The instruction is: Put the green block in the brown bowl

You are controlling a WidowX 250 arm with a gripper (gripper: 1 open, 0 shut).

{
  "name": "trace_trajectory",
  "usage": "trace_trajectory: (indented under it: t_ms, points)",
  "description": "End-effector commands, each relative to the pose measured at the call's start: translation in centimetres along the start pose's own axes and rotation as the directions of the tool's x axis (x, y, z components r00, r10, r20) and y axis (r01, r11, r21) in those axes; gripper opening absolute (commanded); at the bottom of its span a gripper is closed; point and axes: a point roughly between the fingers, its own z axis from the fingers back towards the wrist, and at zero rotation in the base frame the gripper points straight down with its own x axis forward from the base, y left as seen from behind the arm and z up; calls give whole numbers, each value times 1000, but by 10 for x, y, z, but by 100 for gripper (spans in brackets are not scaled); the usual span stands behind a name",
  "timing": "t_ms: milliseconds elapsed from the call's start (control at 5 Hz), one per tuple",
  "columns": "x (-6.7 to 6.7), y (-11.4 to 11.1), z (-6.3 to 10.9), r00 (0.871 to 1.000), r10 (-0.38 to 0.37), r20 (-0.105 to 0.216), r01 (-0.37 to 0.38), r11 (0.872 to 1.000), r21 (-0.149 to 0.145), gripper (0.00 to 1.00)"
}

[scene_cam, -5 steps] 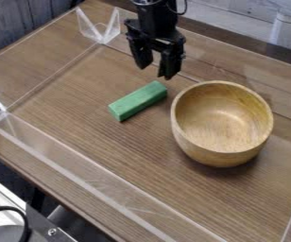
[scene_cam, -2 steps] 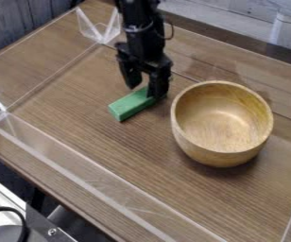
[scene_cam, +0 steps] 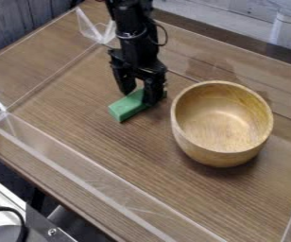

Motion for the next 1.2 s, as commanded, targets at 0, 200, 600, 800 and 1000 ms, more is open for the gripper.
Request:
trace_trajectory:
  t_ms: [0, 200, 600, 800, 1000]
  points:
    - [10, 11, 9, 999, 27, 38, -27, 1000, 3, 0]
    - [14, 9, 9, 999, 18, 42, -18, 1000, 11, 0]
    - [28, -7, 42, 996, -6, 92, 4, 1000, 31, 0]
    - [31, -20, 79, 991, 26, 128, -34, 998, 56, 0]
    - [22, -44, 90, 990, -5, 144, -4, 998, 59, 0]
